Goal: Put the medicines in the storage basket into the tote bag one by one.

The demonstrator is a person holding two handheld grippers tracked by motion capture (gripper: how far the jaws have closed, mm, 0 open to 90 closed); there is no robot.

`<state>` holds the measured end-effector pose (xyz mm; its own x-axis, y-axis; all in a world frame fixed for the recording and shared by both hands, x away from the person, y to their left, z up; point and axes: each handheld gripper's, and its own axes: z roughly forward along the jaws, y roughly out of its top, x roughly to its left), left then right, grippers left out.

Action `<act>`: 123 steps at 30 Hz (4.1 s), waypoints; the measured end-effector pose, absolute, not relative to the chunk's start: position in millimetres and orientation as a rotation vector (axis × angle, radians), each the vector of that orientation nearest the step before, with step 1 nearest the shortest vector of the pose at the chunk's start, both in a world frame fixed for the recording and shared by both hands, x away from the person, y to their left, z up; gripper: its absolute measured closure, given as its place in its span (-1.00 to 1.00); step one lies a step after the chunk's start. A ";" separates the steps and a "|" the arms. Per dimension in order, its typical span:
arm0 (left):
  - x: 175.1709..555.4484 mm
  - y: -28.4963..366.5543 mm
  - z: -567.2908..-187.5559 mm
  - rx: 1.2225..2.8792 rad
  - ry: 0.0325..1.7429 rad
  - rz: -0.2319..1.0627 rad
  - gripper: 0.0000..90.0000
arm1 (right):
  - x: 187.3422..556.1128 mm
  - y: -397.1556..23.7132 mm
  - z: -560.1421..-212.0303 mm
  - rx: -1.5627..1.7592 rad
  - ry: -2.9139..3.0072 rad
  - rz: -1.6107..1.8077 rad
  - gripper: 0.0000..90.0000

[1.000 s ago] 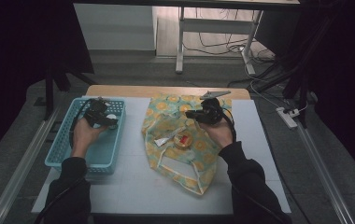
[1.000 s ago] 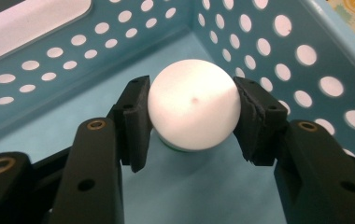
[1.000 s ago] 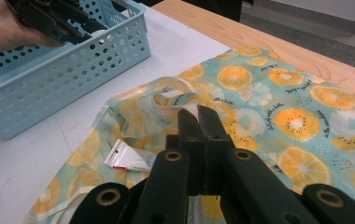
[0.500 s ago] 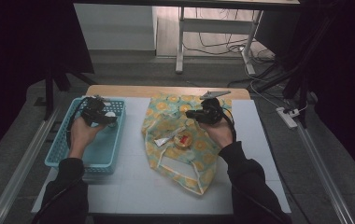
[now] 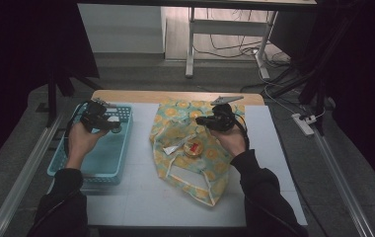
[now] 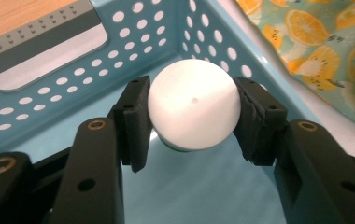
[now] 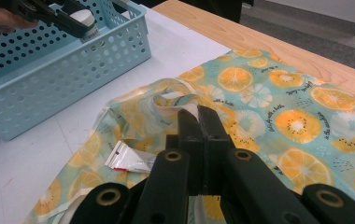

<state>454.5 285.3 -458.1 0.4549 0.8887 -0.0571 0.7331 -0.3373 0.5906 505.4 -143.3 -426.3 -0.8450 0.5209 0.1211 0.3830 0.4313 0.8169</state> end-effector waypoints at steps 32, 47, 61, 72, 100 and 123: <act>421.0 251.2 -406.2 2.173 1.156 0.345 0.13 | 505.0 -142.9 -420.1 0.800 2.518 1.397 1.00; 417.2 199.4 -404.6 2.227 0.999 0.275 0.13 | 504.9 -145.9 -419.6 0.800 2.516 1.398 1.00; 419.6 148.5 -412.9 2.269 0.872 0.219 0.13 | 504.8 -146.2 -418.5 0.804 2.511 1.402 1.00; 429.3 104.1 -419.6 2.308 0.776 0.193 0.12 | 505.0 -145.6 -418.4 0.808 2.507 1.406 1.00; 475.5 37.0 -454.5 2.341 0.767 0.242 0.12 | 509.0 -146.4 -421.0 0.829 2.492 1.397 1.00; 486.0 30.9 -468.3 2.303 0.796 0.293 -0.25 | 508.9 -146.9 -424.3 0.829 2.492 1.375 1.00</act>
<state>486.0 30.9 -468.3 0.7881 0.6155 -0.0071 0.4641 -0.5865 0.6638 508.9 -146.9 -424.3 -0.8291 0.5483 0.1091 0.3845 0.4176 0.8232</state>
